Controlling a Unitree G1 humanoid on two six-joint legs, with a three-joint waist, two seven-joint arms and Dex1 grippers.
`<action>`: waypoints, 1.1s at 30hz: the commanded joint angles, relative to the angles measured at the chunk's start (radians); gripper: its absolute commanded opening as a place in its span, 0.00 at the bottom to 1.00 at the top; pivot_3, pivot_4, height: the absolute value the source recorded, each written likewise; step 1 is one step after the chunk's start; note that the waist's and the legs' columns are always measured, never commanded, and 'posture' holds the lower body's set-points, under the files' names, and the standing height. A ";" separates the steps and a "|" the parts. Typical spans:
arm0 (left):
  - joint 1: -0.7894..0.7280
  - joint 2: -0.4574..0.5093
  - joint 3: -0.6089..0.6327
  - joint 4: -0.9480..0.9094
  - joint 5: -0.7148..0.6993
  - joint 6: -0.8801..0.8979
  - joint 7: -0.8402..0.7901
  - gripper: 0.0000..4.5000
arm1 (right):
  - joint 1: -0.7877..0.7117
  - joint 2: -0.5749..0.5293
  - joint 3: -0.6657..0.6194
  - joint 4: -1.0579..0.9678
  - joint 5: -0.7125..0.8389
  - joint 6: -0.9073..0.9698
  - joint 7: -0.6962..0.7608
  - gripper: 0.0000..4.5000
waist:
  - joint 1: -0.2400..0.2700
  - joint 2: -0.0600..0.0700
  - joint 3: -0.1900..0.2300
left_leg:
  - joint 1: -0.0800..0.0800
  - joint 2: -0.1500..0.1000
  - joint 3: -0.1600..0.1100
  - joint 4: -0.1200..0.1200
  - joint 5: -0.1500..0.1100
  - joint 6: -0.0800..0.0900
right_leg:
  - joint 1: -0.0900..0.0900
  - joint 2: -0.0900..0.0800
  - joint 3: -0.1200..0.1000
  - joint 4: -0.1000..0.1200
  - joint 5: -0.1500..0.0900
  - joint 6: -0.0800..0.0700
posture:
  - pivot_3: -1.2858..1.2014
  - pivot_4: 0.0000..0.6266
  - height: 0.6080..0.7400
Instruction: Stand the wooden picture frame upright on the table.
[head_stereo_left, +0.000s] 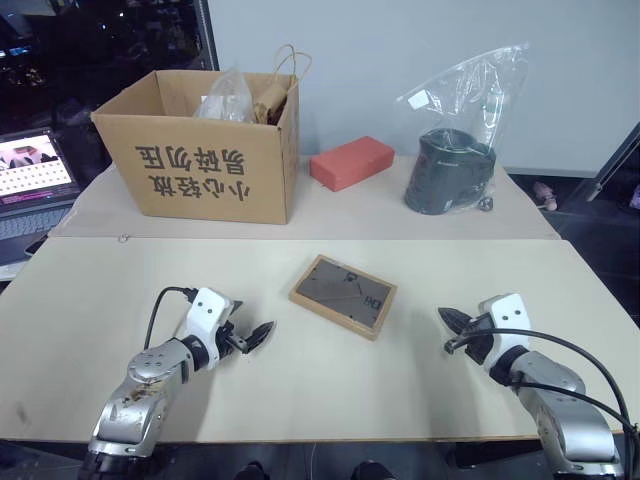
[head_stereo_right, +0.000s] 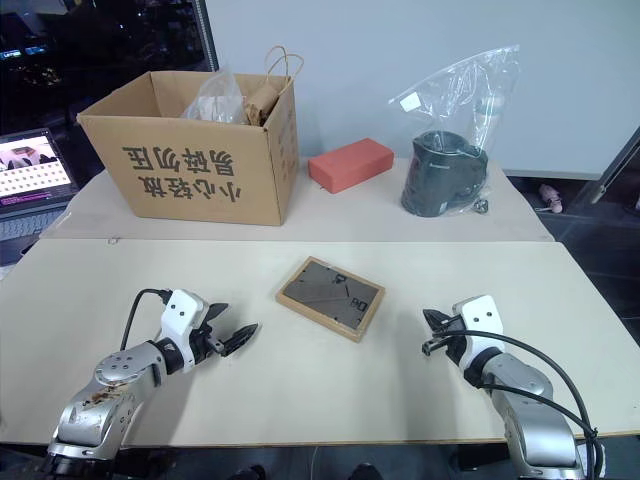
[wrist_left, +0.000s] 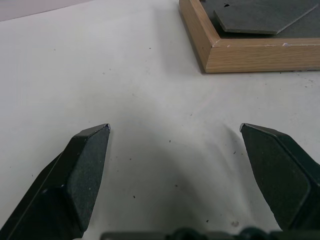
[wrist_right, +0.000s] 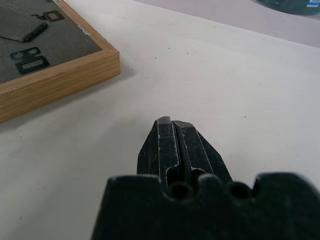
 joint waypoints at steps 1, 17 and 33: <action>-0.013 0.020 0.045 -0.039 -0.095 0.083 -0.039 0.94 | -0.067 -0.057 0.000 0.033 0.007 -0.021 0.057 0.01 | 0.000 0.000 0.000 | 0.000 0.000 0.000 0.000 0.000 0.000 | 0.000 0.000 0.000 0.000 0.000 0.000 | 0.52 0.24 0.99; -0.219 0.027 -0.174 -0.114 -0.189 0.414 -0.026 0.01 | -0.800 0.023 0.268 0.996 -0.204 -0.414 0.245 0.00 | -0.028 -0.004 -0.001 | 0.004 -0.001 -0.008 0.000 0.001 0.001 | 0.009 0.000 -0.008 -0.001 -0.001 -0.001 | 0.52 0.24 0.99; -0.192 0.142 -0.092 -0.023 -0.070 0.429 0.049 0.01 | -0.587 0.125 0.301 0.589 0.056 0.018 0.688 0.00 | -0.033 -0.002 -0.002 | 0.004 -0.002 -0.016 0.000 0.001 0.000 | 0.012 0.000 -0.016 0.002 -0.001 -0.001 | 0.52 0.24 0.99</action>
